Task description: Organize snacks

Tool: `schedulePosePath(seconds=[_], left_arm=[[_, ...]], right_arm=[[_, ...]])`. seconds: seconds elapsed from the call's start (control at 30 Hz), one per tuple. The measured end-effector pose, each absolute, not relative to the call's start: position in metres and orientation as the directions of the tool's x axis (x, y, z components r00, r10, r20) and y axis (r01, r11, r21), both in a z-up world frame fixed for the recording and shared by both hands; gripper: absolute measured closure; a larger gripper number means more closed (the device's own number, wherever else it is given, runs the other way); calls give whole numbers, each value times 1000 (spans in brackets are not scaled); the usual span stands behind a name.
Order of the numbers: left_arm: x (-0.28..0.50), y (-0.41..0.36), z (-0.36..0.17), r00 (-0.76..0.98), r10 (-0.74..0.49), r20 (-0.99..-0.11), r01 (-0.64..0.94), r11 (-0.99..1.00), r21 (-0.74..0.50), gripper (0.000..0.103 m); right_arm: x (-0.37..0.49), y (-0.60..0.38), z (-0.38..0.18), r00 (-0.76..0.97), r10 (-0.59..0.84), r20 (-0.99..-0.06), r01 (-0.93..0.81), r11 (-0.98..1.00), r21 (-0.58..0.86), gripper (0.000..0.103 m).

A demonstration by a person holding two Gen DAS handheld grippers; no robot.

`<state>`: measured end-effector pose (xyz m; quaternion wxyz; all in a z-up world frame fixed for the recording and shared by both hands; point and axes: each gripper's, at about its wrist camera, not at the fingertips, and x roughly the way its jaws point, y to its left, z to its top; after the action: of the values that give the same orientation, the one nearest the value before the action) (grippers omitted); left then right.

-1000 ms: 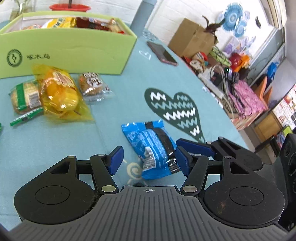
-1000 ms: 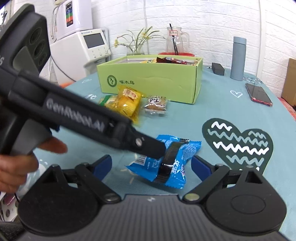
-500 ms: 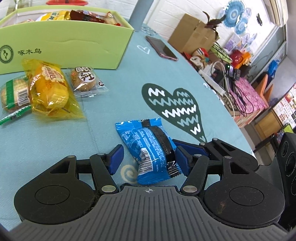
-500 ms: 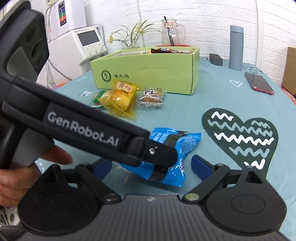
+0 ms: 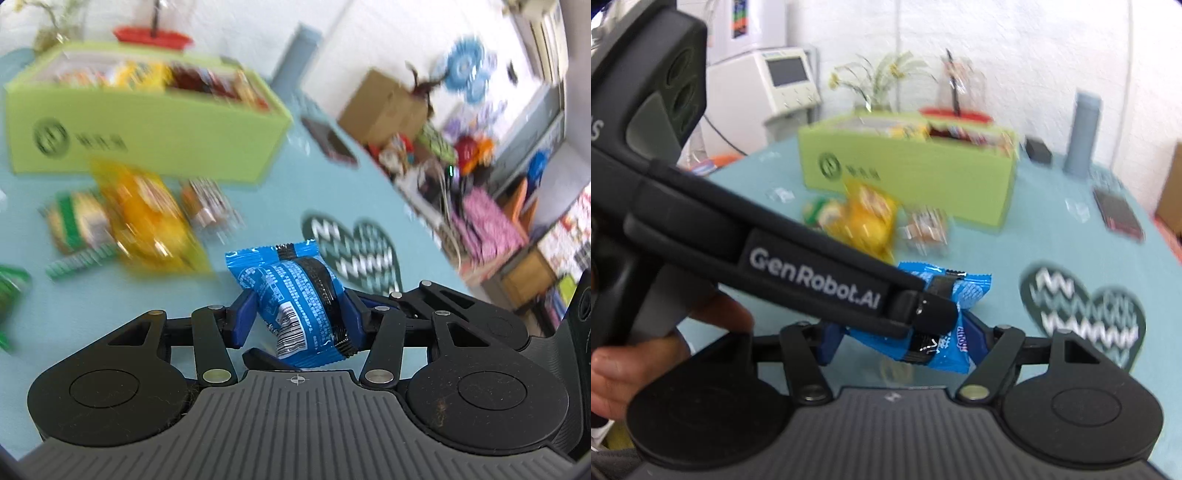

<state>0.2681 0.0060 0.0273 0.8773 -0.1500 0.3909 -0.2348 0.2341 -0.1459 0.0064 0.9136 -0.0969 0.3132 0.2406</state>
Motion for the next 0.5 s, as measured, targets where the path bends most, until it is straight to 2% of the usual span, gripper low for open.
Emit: schedulePosePath(seconds=[0.3,0.5], left_arm=[[352,79,102,771,-347,-534,191,926,-327,73],[434,107,92,754,-280,-594,117,948,-297,73]], right_arm=[[345,-61,55,701,507,-502,-637,761,-120,26],[430,-20,44,643,525,-558,-681,725,-102,25]])
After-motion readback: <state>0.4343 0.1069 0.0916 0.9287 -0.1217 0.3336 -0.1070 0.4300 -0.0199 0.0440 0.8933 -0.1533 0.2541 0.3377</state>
